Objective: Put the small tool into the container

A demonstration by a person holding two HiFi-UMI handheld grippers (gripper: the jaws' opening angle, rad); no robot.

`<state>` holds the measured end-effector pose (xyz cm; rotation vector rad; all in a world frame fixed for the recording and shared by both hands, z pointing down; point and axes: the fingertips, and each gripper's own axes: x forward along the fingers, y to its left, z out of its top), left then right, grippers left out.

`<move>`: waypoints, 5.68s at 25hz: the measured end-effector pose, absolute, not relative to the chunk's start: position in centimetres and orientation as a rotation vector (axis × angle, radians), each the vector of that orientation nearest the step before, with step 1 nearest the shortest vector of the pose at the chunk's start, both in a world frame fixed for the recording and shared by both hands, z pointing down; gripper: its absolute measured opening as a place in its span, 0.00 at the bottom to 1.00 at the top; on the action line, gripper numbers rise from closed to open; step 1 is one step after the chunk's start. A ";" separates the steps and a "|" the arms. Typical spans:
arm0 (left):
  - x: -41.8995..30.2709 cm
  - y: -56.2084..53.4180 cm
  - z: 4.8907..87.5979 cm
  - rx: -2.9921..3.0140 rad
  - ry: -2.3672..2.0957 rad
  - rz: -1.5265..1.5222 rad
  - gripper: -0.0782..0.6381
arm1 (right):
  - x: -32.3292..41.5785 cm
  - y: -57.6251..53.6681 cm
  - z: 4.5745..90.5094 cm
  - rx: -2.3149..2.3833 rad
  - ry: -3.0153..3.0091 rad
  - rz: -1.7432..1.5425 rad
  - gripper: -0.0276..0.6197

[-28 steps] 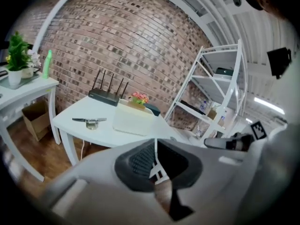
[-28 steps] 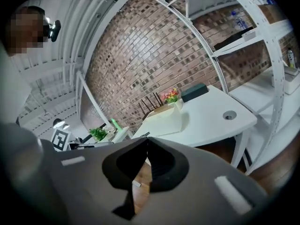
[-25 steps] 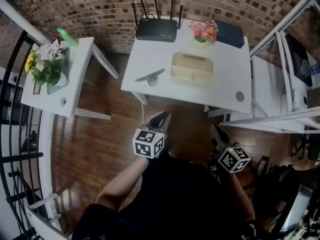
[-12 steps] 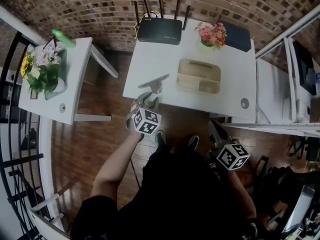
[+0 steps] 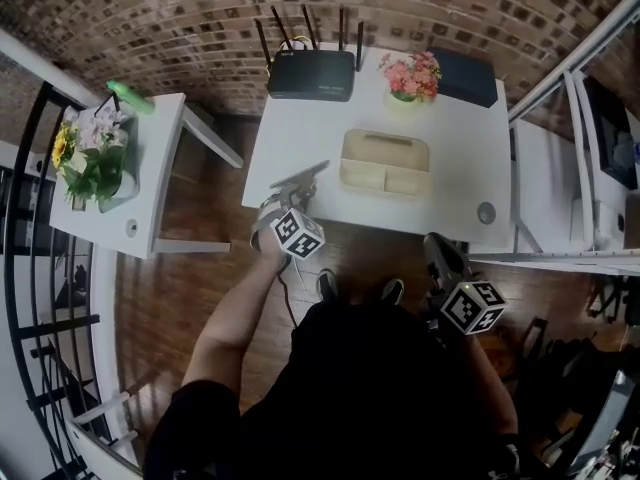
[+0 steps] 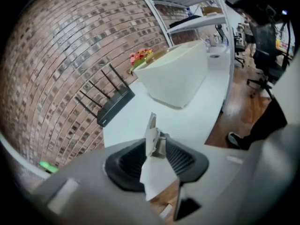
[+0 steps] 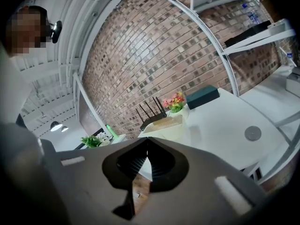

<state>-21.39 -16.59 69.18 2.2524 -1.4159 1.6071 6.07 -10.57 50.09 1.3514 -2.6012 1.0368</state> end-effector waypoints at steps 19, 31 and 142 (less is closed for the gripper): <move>-21.7 -18.7 70.8 2.238 -1.378 2.050 0.16 | 8.8 -9.8 50.9 1.435 -2.530 1.078 0.06; -23.4 -18.0 66.2 2.254 -1.547 1.643 0.12 | 8.2 -9.6 51.5 1.424 -2.531 1.120 0.06; -11.9 -16.0 47.5 2.457 -1.498 0.277 0.11 | 9.2 -9.3 55.3 1.354 -2.471 1.330 0.06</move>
